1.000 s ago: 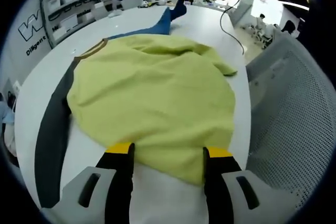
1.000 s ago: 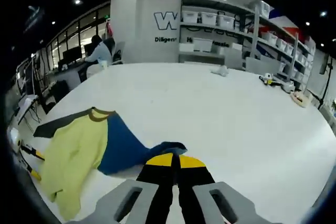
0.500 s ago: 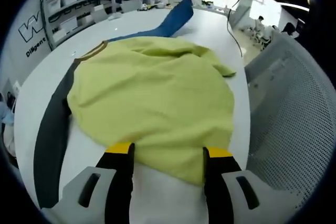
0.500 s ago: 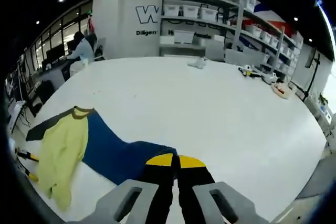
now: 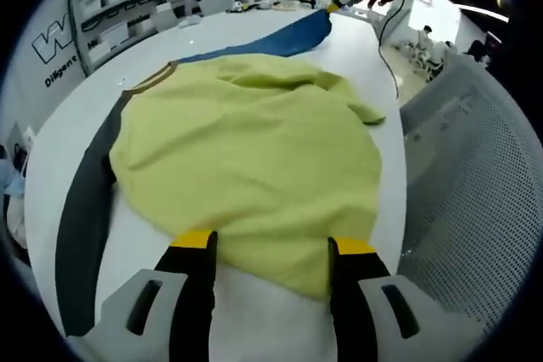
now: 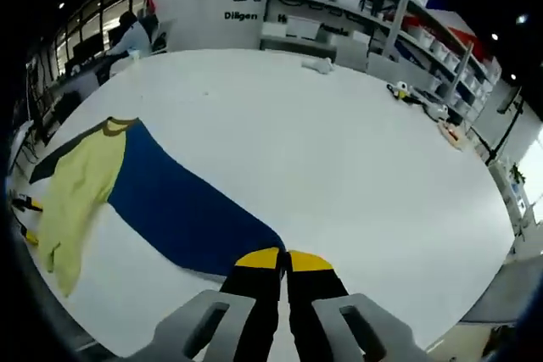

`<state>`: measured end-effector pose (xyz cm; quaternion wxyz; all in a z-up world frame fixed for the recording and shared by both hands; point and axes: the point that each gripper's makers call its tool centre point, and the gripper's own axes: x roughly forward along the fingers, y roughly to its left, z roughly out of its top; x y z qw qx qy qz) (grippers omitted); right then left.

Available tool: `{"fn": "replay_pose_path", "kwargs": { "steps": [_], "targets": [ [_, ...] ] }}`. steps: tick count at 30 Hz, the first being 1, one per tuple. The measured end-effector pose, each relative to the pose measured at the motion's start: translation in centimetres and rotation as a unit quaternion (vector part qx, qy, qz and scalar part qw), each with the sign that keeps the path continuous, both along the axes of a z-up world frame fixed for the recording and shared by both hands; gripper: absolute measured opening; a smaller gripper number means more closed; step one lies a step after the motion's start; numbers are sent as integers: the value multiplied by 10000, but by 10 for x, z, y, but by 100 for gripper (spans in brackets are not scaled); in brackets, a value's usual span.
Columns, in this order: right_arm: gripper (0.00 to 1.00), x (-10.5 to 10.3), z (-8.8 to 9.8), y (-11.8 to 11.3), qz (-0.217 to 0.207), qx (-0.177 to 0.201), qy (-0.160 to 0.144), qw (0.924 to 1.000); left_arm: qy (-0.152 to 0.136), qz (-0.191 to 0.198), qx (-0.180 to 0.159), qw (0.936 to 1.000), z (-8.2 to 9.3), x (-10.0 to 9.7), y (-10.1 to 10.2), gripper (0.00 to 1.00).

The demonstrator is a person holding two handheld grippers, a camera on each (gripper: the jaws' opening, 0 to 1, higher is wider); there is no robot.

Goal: Fold the garment on the visible template until the final outline fits inside the template.

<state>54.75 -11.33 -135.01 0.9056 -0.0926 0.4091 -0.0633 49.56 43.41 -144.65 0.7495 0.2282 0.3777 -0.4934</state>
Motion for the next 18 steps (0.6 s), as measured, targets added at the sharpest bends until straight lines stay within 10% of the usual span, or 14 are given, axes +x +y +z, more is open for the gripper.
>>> {"fn": "replay_pose_path", "kwargs": {
  "steps": [18],
  "targets": [
    [3,-41,-67,2,-397,590,487,9963,32,186,87,9998,0,0,0,51]
  ]
}}
